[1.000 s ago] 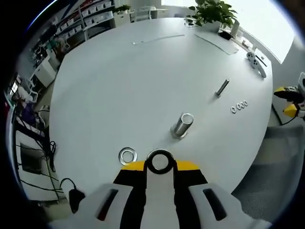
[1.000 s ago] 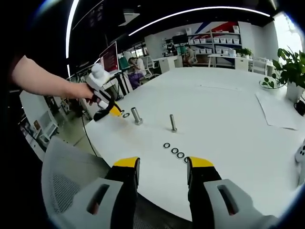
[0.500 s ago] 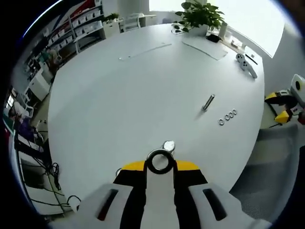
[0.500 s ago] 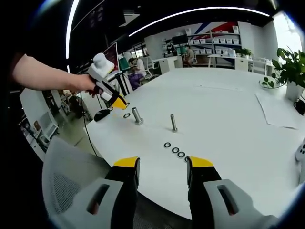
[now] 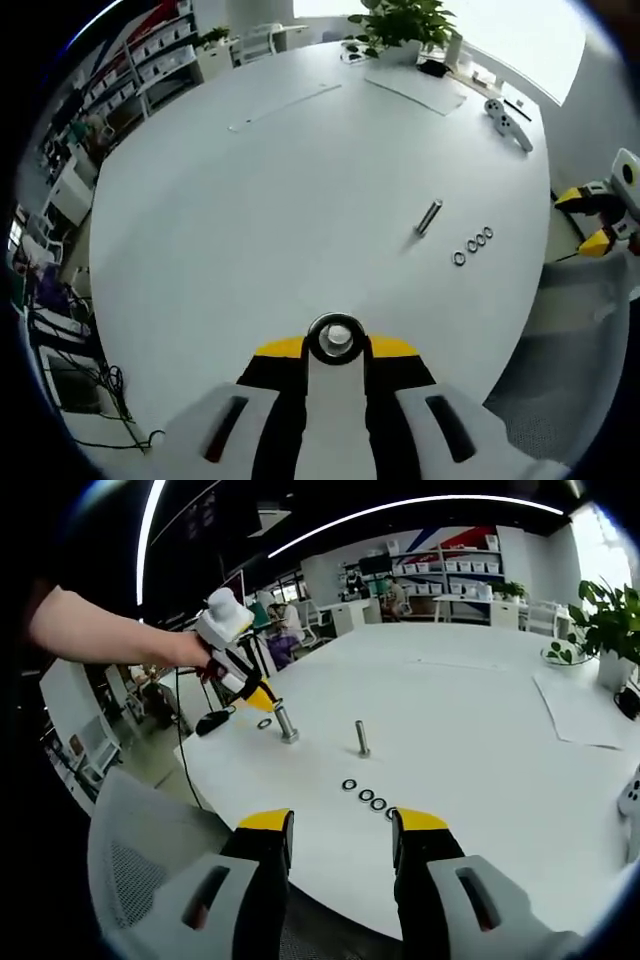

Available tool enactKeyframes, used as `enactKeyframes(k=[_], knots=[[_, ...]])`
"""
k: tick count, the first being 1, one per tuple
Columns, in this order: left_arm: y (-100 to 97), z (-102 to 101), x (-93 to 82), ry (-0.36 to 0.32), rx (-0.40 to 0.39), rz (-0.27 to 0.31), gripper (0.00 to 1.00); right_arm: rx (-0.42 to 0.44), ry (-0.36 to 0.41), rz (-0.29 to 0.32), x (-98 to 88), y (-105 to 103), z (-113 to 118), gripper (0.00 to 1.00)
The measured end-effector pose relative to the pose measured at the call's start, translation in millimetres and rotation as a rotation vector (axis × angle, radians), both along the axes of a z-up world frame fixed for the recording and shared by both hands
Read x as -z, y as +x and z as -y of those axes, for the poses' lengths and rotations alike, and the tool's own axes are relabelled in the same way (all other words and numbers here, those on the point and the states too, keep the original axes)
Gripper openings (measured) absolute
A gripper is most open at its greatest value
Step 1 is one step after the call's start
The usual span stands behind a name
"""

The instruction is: Place the washer onto the threaded stud by aligning its center hole with the stud, sliding it down to the base, and recovering from edge contact or off-axis alignment until the washer reaches the visible bottom stop.

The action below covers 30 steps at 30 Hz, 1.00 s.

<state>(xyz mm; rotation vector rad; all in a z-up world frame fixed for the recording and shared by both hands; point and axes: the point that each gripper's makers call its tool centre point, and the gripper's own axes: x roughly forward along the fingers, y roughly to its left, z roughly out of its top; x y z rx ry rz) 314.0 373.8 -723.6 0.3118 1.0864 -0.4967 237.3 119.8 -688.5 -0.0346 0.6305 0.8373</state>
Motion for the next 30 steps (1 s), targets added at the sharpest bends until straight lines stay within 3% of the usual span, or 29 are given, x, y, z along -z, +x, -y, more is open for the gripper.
enactKeyframes(k=[14,30], knots=[[1.0,5.7,9.8,0.034,0.053,-0.046,0.19,0.021,0.005,-0.002,2.1,3.1,4.4,0.42],[-0.5,4.3,41.2,0.059,0.051,-0.067,0.19,0.022,-0.001,-0.008,5.1,3.4,6.4,0.42]])
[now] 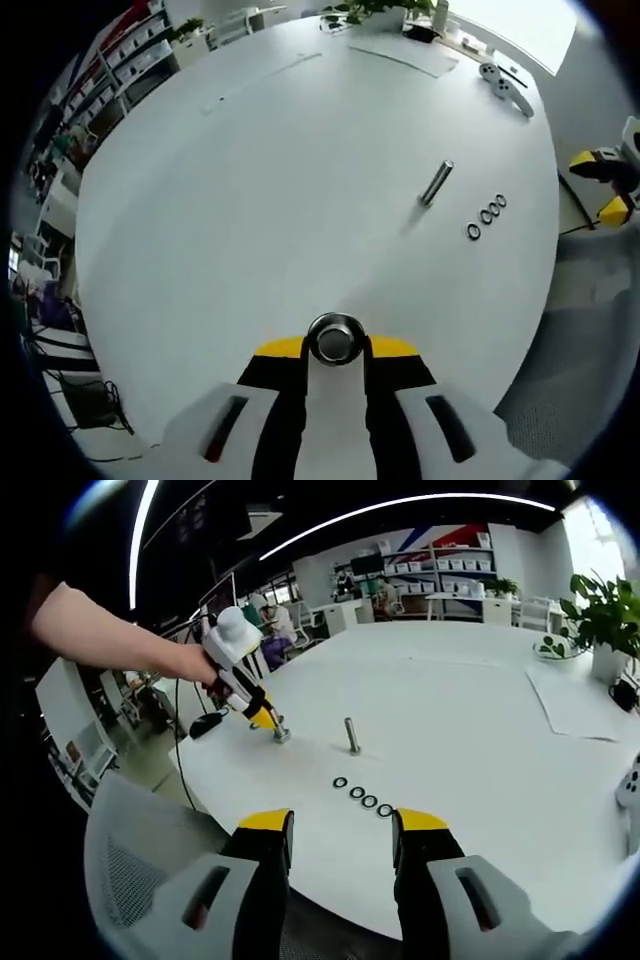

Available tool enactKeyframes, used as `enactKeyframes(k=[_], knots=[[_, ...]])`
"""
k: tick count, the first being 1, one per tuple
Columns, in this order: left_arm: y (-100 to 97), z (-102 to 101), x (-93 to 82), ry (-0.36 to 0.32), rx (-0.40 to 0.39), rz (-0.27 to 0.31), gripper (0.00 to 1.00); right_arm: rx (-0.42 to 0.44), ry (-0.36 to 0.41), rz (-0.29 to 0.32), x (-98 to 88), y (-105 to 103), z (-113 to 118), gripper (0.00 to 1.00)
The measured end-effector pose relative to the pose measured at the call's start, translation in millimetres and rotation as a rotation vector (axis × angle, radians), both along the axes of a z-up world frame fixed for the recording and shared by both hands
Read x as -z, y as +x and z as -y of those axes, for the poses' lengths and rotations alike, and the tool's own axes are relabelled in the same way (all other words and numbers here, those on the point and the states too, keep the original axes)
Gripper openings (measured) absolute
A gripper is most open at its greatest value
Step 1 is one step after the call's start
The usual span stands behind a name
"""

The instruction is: Place the washer onto the threaded stud by aligning its center hole with the stud, sliding it down to the base, and recovering from edge contact or off-axis alignment until the washer reaches the visible bottom stop.

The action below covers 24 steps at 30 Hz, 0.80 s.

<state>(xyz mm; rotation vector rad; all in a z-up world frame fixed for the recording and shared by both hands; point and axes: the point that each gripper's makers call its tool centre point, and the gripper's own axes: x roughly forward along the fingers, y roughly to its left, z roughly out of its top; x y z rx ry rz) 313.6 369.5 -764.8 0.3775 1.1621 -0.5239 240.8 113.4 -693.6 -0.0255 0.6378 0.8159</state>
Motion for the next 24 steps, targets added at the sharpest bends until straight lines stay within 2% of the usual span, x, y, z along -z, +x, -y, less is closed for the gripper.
enactKeyframes(k=[8,11,13,18,24], knots=[[0.0,1.4,16.4,-0.015,-0.032,0.003,0.19,-0.001,-0.011,0.003,-1.3,-1.5,2.9,0.42],[-1.3,1.5,18.5,-0.031,-0.051,0.001,0.2,-0.002,-0.016,0.001,-0.9,-2.7,4.8,0.42],[-0.4,1.7,16.6,-0.045,-0.06,0.02,0.2,-0.006,-0.02,-0.001,-0.1,-3.6,5.5,0.42],[-2.3,-2.7,20.5,-0.081,-0.114,0.001,0.21,-0.006,-0.021,-0.005,1.6,-3.8,6.2,0.42],[-4.5,-2.4,25.2,-0.057,-0.078,0.027,0.22,-0.015,-0.02,0.0,-0.5,-4.9,5.3,0.42]])
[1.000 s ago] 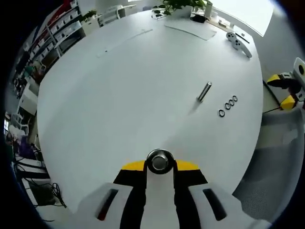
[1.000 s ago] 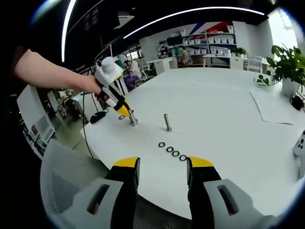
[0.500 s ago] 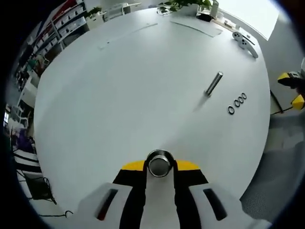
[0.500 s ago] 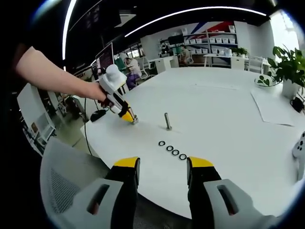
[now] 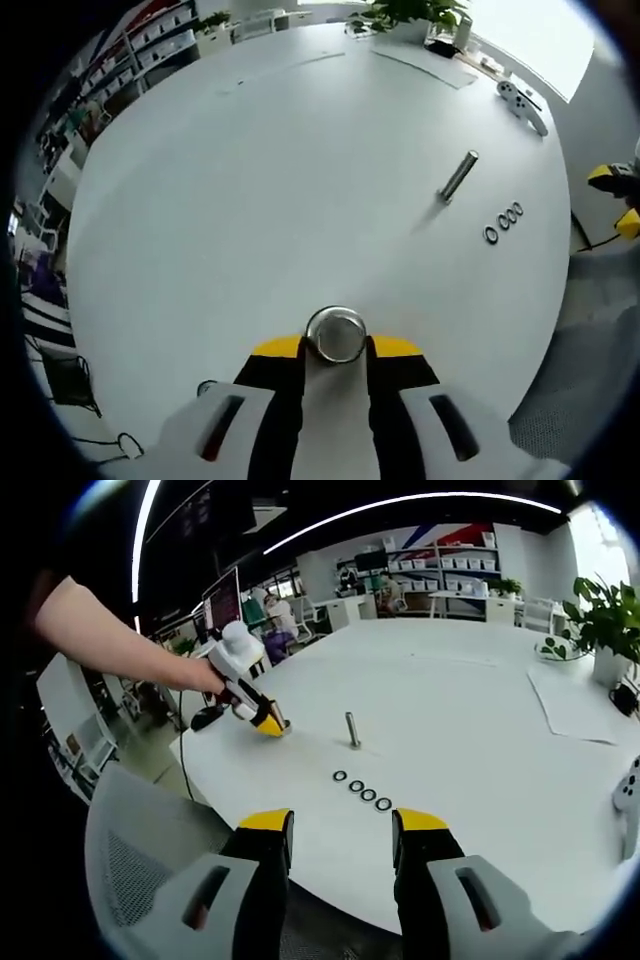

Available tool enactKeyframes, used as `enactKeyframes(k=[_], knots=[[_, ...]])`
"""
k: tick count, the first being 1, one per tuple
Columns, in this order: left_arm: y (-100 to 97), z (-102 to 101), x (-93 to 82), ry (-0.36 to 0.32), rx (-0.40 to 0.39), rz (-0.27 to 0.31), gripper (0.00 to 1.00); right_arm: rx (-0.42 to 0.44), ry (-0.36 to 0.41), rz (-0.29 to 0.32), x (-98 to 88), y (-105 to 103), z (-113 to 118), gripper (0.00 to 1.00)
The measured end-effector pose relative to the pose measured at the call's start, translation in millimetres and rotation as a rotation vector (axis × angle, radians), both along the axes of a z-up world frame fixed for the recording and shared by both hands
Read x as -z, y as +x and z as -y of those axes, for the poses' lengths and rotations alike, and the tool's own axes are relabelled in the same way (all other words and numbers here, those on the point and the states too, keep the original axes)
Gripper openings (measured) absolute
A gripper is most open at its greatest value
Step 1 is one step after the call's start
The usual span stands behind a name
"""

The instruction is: Place the washer onto the threaded stud by aligning its center hole with the stud, sliding it down to the base, and recovering from edge contact or off-axis alignment until the washer reaches the visible bottom stop.

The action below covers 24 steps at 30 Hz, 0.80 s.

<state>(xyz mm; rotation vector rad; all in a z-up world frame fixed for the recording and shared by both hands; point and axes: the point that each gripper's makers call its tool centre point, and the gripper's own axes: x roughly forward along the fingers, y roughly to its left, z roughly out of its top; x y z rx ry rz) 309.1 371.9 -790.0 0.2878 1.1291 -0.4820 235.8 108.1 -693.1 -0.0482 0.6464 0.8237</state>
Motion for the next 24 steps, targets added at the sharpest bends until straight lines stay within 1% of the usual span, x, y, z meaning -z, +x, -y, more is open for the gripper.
enactKeyframes(k=[2,7,11,13,18,24], knots=[[-1.0,0.6,-0.1,-0.005,-0.009,-0.007,0.23,-0.003,-0.001,0.0,-0.2,-0.5,0.2,0.42],[0.5,1.8,-1.5,-0.014,-0.027,0.001,0.27,-0.008,-0.003,0.009,-3.7,-1.3,2.9,0.42],[5.4,4.2,-4.6,-0.014,-0.032,0.033,0.32,-0.005,-0.005,0.012,-4.1,-2.2,6.9,0.42],[5.0,4.8,-4.9,-0.015,-0.039,0.028,0.32,-0.005,-0.006,0.015,-4.6,-2.9,9.0,0.42],[4.6,6.5,-8.0,-0.017,-0.042,0.038,0.33,-0.002,-0.004,0.017,-5.7,-4.7,12.0,0.42],[1.6,0.3,-9.2,-0.024,-0.06,0.044,0.34,-0.012,-0.004,0.015,-4.6,-5.9,9.1,0.42]])
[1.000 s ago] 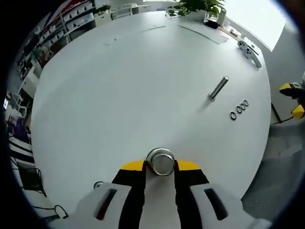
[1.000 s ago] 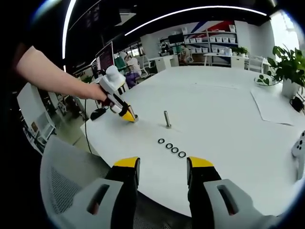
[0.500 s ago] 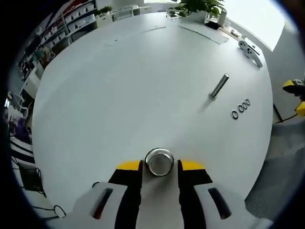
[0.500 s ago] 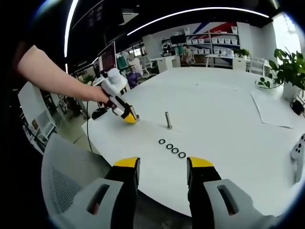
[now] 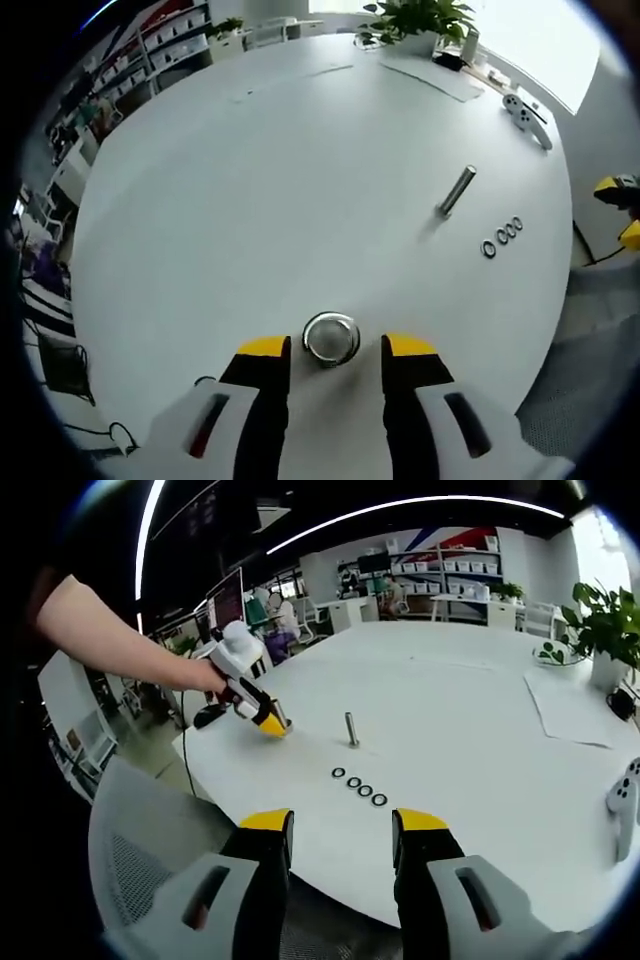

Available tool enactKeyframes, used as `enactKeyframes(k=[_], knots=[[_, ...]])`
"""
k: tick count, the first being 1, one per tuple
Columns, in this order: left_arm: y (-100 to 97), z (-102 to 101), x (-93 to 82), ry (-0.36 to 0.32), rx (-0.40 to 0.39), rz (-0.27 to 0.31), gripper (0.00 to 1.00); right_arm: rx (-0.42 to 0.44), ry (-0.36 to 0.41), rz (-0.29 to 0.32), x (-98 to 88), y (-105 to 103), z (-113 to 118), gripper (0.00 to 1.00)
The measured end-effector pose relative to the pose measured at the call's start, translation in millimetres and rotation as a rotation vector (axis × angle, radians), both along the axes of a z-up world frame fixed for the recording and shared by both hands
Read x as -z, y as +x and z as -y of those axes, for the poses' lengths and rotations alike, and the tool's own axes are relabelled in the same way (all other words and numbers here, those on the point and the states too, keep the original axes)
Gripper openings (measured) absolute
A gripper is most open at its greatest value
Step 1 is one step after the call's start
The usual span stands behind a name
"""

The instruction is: Place the washer onto the threaded stud by aligning its center hole with the stud, sliding it down to the base, and recovering from edge contact or off-axis alignment until the washer reaches the visible bottom stop.

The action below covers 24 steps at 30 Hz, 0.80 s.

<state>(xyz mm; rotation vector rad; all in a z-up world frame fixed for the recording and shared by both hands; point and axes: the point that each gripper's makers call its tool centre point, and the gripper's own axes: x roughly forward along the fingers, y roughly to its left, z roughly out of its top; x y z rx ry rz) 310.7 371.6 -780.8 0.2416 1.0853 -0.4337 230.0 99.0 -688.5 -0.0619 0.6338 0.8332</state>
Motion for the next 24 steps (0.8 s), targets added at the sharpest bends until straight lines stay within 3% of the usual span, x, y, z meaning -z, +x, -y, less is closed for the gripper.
enactKeyframes(k=[5,8,11,16,24], knots=[[-6.9,-13.0,3.2,0.01,-0.03,0.013,0.34,-0.005,0.007,-0.002,1.8,2.2,-6.2,0.42],[-18.6,-26.9,9.3,0.006,-0.07,-0.021,0.34,-0.01,0.01,-0.007,3.9,2.1,-11.6,0.42],[-22.3,-43.5,10.5,0.011,-0.114,-0.017,0.34,-0.021,0.011,-0.01,4.5,1.0,-16.2,0.42],[-21.5,-68.2,10.0,-0.016,-0.245,0.003,0.38,-0.026,0.008,-0.019,7.7,0.8,-19.2,0.42],[-15.0,-93.9,10.7,0.016,-0.304,0.016,0.38,-0.029,-0.001,-0.024,9.2,4.1,-20.3,0.42]])
